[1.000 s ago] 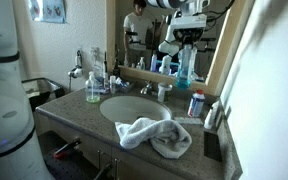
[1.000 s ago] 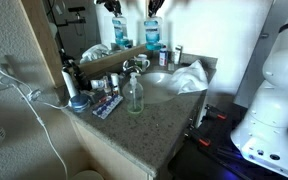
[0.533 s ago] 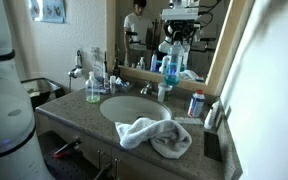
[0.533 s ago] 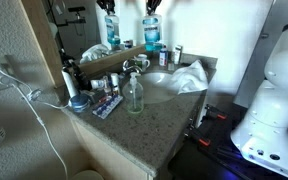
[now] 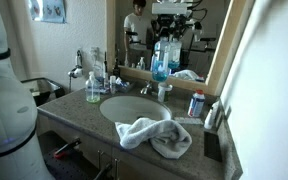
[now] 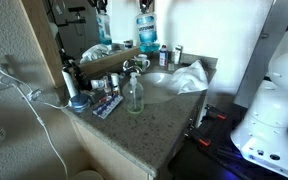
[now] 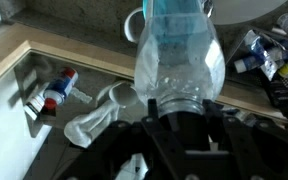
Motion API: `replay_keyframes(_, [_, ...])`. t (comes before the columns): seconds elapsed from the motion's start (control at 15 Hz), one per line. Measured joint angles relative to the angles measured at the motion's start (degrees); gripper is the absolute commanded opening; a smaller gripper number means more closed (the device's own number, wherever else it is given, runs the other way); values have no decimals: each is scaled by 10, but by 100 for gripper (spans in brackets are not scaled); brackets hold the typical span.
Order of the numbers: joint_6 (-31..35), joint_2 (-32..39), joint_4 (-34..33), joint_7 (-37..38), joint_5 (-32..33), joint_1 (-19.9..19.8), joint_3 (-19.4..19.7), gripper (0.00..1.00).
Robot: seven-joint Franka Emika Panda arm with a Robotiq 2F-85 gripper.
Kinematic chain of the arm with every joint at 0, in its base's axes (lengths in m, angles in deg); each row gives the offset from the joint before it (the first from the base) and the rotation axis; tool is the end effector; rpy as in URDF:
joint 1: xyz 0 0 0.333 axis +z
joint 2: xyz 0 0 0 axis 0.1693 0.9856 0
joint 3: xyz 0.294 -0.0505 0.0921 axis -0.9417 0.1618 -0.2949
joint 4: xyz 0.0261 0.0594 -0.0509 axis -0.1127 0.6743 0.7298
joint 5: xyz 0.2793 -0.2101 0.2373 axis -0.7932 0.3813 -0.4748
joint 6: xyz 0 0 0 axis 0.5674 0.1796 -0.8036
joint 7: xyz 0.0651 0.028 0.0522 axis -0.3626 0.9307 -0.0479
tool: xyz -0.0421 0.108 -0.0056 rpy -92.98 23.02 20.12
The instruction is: Put the black lid on the Listerine bottle then move it to the bottom left side of the counter
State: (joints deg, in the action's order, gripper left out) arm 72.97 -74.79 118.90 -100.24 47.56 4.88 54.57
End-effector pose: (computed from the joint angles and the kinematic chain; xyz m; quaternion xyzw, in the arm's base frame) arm 0.6127 -0.0950 0.5958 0.9488 0.2317 0.2147 0.0045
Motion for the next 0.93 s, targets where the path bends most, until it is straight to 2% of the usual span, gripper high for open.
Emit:
replay_keyframes(0.53, [-12, -1, 0, -105, -58, 29, -13, 23])
replay_keyframes(0.93, [-45, 10, 0, -176, -96, 45, -26, 23])
